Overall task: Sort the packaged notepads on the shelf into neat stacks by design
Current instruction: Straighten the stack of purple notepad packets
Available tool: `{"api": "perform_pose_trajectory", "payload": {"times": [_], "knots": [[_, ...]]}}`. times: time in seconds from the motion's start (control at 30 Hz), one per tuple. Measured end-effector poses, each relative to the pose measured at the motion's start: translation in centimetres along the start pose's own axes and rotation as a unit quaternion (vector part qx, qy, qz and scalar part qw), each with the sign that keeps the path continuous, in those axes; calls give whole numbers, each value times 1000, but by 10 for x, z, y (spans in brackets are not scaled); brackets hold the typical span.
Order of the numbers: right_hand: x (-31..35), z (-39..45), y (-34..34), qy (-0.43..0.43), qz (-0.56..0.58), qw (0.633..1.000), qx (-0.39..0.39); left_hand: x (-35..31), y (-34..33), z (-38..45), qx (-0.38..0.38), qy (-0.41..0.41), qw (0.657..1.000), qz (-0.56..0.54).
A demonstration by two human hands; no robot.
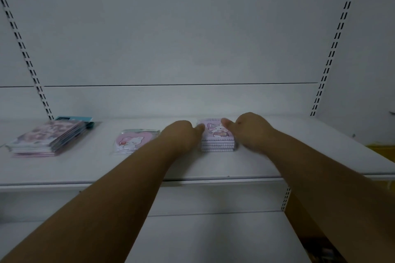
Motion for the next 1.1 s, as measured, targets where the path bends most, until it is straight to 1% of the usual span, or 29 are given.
{"api": "perform_pose_trajectory", "payload": {"times": [0.07, 0.1, 0.17, 0.2, 0.27, 0.43, 0.67, 0.83, 0.97, 1.1], "knots": [[-3, -13, 2, 49, 1, 999, -4, 4, 7, -7, -38, -14, 999, 2], [-4, -21, 2, 71, -1, 997, 6, 6, 8, -12, -44, -21, 999, 3], [-8, -31, -3, 107, -26, 994, 27, 5, 7, -24, -27, -37, 999, 27], [-8, -32, -5, 121, -37, 992, 29, 4, 5, -27, -17, -44, 998, 41], [-7, -31, -7, 132, -38, 990, 21, -1, 3, -31, -24, -56, 997, 51], [-7, -26, -11, 118, -38, 992, 10, -6, 1, -32, -76, -64, 994, 50], [-8, -33, -10, 115, -19, 993, -25, 2, -1, -35, -133, -59, 989, 15], [-12, -32, -9, 95, 28, 994, -42, 3, -2, -34, -127, -57, 990, -22], [-12, -33, -8, 77, 43, 995, -39, 3, -4, -33, -111, -56, 992, -9], [-16, -32, -8, 54, 62, 995, -52, 5, -6, -30, -117, -61, 991, -5]]}}
Point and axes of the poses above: each hand's wrist, its own z-axis towards the middle knuckle, its own y-axis out of the back of the hand, x = y × z, the point moved 7 cm from there along z, towards the middle knuckle, and after that the axes turned 4 degrees about -z, right-handed, at the moved point
